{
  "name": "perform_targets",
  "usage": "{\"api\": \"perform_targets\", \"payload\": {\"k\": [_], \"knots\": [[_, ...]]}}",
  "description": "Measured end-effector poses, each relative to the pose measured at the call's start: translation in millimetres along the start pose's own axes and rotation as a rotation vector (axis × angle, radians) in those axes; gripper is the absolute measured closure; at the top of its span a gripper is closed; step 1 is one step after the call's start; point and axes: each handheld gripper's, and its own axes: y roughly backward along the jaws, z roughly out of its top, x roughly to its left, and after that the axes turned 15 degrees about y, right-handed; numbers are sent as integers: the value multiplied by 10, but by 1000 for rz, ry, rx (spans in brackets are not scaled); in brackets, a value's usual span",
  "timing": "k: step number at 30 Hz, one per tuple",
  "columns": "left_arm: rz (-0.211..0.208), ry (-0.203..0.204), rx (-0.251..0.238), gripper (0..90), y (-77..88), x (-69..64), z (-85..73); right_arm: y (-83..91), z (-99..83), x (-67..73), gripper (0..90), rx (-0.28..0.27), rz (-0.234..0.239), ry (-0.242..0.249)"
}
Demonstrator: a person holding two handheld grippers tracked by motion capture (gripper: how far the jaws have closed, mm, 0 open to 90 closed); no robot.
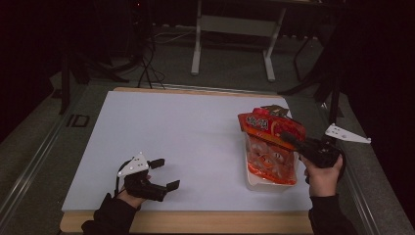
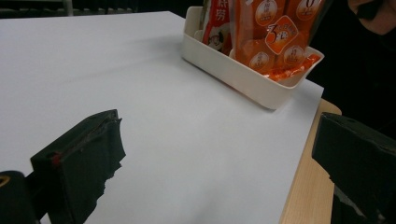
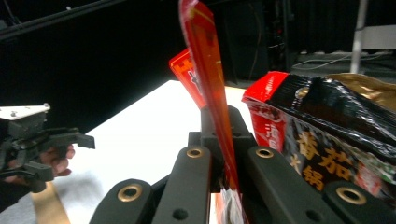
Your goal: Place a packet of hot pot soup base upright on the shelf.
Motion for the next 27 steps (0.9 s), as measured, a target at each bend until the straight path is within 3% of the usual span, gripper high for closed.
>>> {"api": "perform_targets", "payload": {"k": [11, 16, 18, 20, 25, 27], "knots": [[2, 5, 1, 21, 2, 16, -7, 43, -220, -56, 900, -9, 2, -74], [2, 9, 0, 22, 4, 27, -13, 42, -250, -39, 900, 19, -35, -28], [3, 10, 2, 22, 3, 34, -17, 53, -293, -57, 900, 59, -80, -5], [5, 10, 5, 22, -1, 35, -20, 81, -354, -122, 900, 51, -62, -46], [1, 9, 7, 21, -6, 27, -16, 111, -365, -148, 898, 43, -62, -57], [1, 9, 7, 21, -8, 23, -18, 108, -343, -143, 894, 21, -27, -66]]}}
